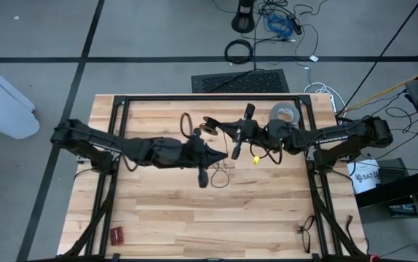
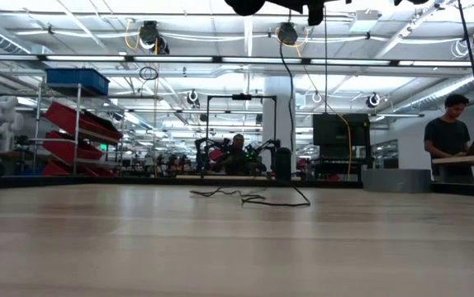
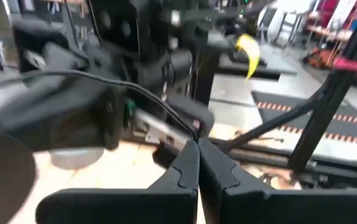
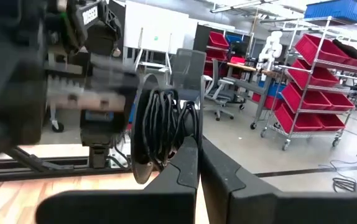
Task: Coil cords
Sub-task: Coil the black wire onto the spool
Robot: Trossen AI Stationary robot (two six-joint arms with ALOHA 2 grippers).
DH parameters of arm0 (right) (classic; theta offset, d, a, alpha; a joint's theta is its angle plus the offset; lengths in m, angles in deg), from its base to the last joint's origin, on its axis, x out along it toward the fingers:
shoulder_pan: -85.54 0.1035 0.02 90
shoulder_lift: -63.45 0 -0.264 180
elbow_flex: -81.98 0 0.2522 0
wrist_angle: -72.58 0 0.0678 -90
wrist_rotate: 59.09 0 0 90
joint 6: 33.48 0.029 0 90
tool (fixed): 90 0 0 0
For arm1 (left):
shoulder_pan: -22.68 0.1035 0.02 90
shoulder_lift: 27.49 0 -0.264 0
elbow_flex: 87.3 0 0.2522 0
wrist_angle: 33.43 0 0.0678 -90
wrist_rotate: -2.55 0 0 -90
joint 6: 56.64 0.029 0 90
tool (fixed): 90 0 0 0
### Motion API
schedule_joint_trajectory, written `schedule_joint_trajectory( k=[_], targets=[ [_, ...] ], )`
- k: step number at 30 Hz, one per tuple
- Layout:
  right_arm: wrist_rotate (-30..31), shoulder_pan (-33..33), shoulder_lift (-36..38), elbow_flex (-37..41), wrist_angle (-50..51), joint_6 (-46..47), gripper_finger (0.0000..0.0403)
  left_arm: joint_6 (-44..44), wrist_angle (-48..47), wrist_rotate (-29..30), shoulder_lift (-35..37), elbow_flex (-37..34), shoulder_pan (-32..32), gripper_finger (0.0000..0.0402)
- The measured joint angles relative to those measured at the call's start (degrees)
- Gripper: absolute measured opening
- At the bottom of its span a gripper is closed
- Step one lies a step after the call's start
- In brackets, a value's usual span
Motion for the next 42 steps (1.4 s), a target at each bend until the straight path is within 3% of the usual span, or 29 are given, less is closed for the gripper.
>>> schedule_joint_trajectory(
  k=[6,13,20,28,36,42],
  targets=[
    [-0.4,0.0,0.7,0.0,0.7,-0.1,0.0000,-0.1,-1.8,0.9,-3.0,0.0,0.0,0.0001],
    [-0.6,0.1,2.5,0.0,3.8,0.9,0.0000,-1.5,-7.5,8.6,-3.4,-1.1,-0.1,0.0001],
    [-4.2,0.1,4.6,0.0,4.0,3.4,0.0000,-1.5,-7.9,10.7,-4.2,-2.7,0.1,0.0001],
    [-5.2,0.1,8.1,0.0,10.8,6.4,0.0000,-1.4,-12.3,14.1,-4.8,-2.8,0.1,0.0001],
    [-5.2,0.7,11.3,0.0,16.5,8.1,0.0000,-1.4,-16.1,14.7,-4.8,-2.8,0.1,0.0006],
    [-5.2,2.1,12.7,0.0,16.9,8.1,0.0000,-1.5,-16.0,12.5,-4.8,-2.8,-0.8,0.0049]
  ],
)
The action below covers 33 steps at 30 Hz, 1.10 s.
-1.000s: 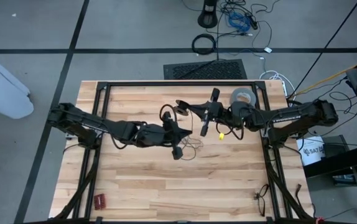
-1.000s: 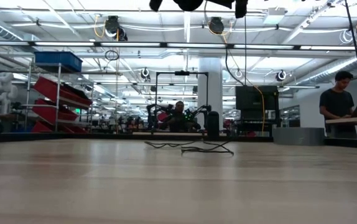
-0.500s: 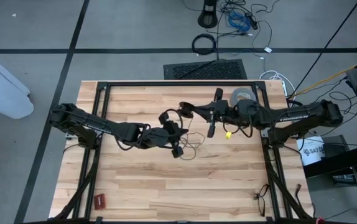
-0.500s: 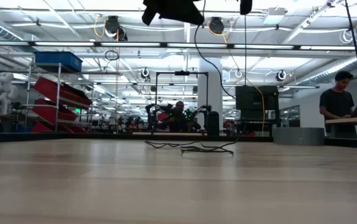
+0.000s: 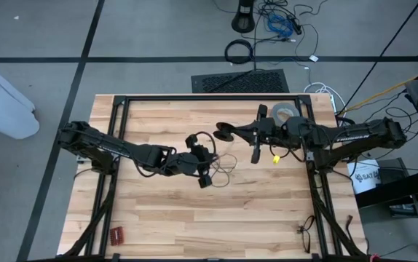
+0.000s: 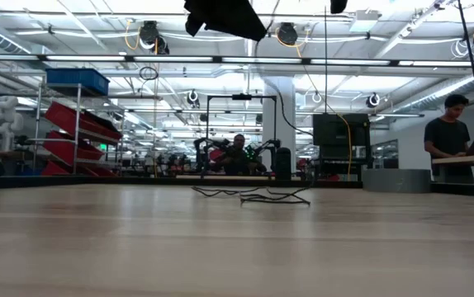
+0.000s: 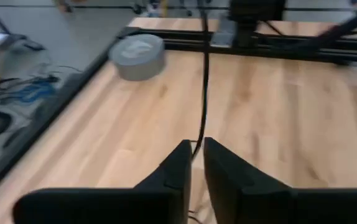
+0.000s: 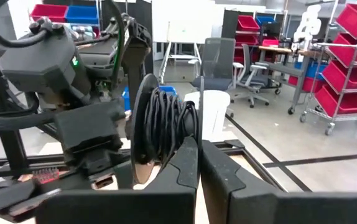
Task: Coil cords
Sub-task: Coil the black wire onto the spool
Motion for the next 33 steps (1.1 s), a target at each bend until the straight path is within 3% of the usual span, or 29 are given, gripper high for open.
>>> schedule_joint_trajectory(
  k=[11,14,20,29,33],
  targets=[
    [0.1,1.0,4.4,0.0,4.4,-0.4,0.0000,-1.5,0.9,-2.1,-0.4,0.0,-3.7,0.0142],
    [0.1,1.6,5.4,0.0,5.1,-0.4,0.0000,-1.4,3.5,0.6,-1.8,0.0,-5.9,0.0146],
    [0.0,3.3,7.3,0.0,5.7,-0.4,0.0000,-0.5,11.6,12.2,-8.2,0.0,-8.4,0.0146],
    [0.1,6.0,11.3,0.0,10.2,-0.4,0.0000,-7.4,31.1,10.4,-20.6,0.0,-6.7,0.0147],
    [0.0,7.2,13.2,0.0,13.3,0.0,0.0000,-6.8,37.3,13.1,-24.5,0.0,-6.8,0.0147]
  ],
)
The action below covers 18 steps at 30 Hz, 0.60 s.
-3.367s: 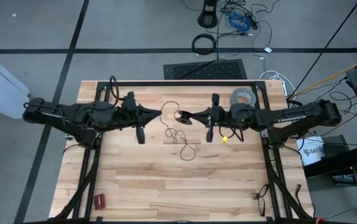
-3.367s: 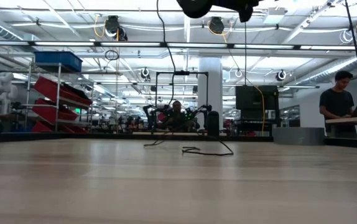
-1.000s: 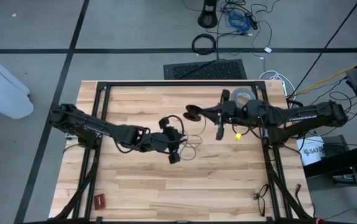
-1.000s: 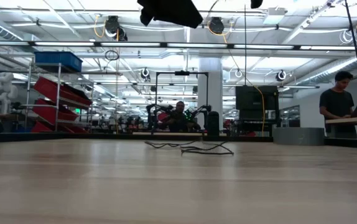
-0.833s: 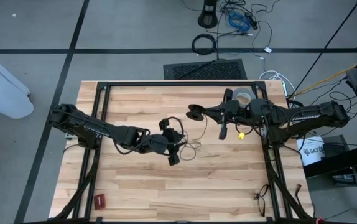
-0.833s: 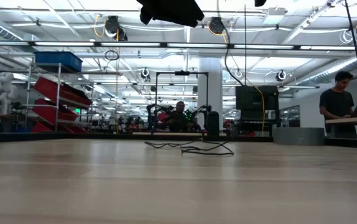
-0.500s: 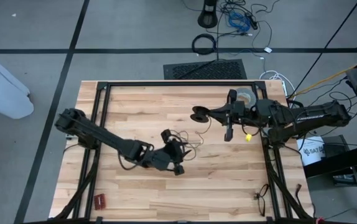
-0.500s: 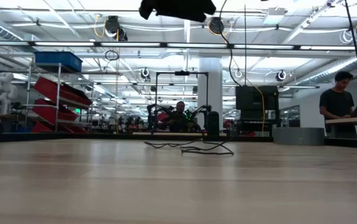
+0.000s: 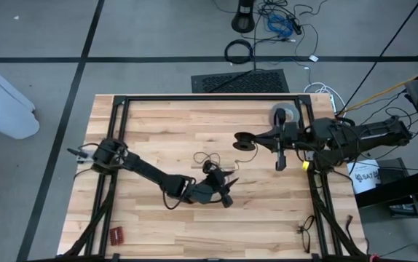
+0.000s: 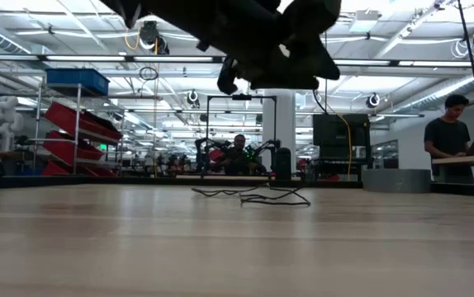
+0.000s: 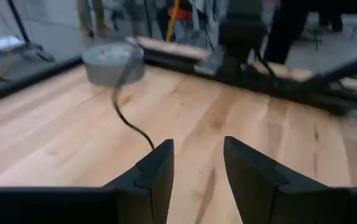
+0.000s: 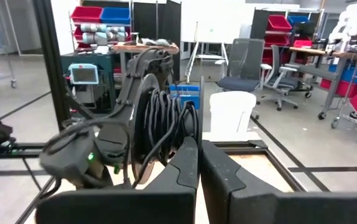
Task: Coil cords
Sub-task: Coil the black wire onto the spool
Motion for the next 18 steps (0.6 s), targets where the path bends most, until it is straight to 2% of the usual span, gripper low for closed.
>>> schedule_joint_trajectory(
  k=[8,12,18],
  targets=[
    [0.1,1.3,1.2,0.0,2.2,0.7,0.0000,18.3,16.0,4.3,-2.6,0.0,0.2,0.0147],
    [0.1,1.5,1.2,0.0,2.5,1.1,0.0000,19.5,16.2,6.6,-2.6,0.0,0.5,0.0146],
    [0.2,1.5,1.2,0.0,3.5,1.4,0.0000,18.9,13.3,6.7,-2.7,0.0,-0.9,0.0146]
  ],
)
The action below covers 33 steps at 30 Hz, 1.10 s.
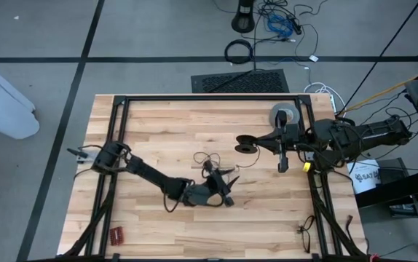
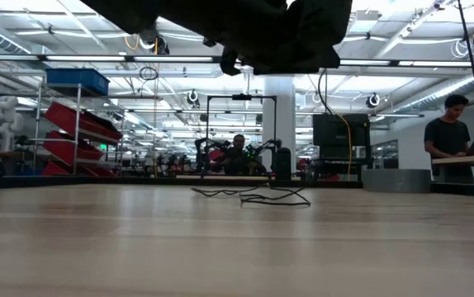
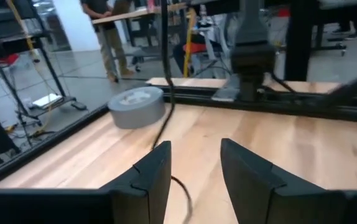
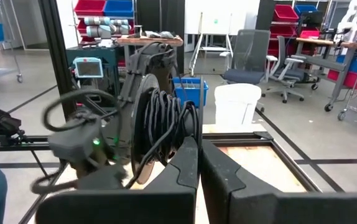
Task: Coil cords
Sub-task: Coil the black wire onto the spool
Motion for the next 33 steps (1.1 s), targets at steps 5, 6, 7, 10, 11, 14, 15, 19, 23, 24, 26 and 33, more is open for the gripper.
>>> schedule_joint_trajectory(
  k=[5,6,7,10,11,14,15,19,23,24,26,33],
  targets=[
    [0.0,0.0,0.0,0.0,0.4,0.6,0.0000,1.7,0.2,6.6,0.0,0.0,-2.9,0.0145],
    [0.0,0.0,0.0,0.0,0.4,0.6,0.0000,2.5,0.1,8.4,0.0,0.0,-3.2,0.0145],
    [0.0,0.0,0.0,0.0,0.4,0.6,0.0000,3.4,0.2,9.5,0.0,0.0,-3.2,0.0145],
    [0.0,0.0,0.0,0.0,0.4,0.6,0.0000,4.5,0.2,8.9,0.0,0.0,-2.2,0.0145],
    [0.0,0.0,0.0,0.0,0.4,0.6,0.0000,4.5,0.2,7.9,0.0,0.0,-1.7,0.0145],
    [0.0,0.0,0.0,0.0,0.3,0.8,0.0000,4.6,0.2,3.7,0.0,0.0,-0.2,0.0145],
    [0.0,0.0,0.0,0.0,0.3,0.8,0.0000,4.6,0.2,2.8,0.0,0.0,0.3,0.0145],
    [0.0,0.0,0.0,0.0,0.3,0.8,0.0000,4.9,0.3,2.3,0.0,0.0,1.8,0.0145],
    [0.0,0.0,0.0,0.0,0.3,0.5,0.0000,4.9,0.3,-0.3,0.0,0.0,3.0,0.0145],
    [0.0,0.0,0.0,0.0,0.3,0.3,0.0000,4.9,0.4,-1.9,0.0,0.0,3.3,0.0145],
    [0.0,0.0,0.0,0.0,0.3,0.1,0.0000,4.9,0.9,-3.5,0.0,0.0,3.6,0.0145],
    [0.0,0.0,0.0,0.0,0.3,0.0,0.0000,6.9,1.2,-3.0,0.0,0.0,3.5,0.0120]
  ],
)
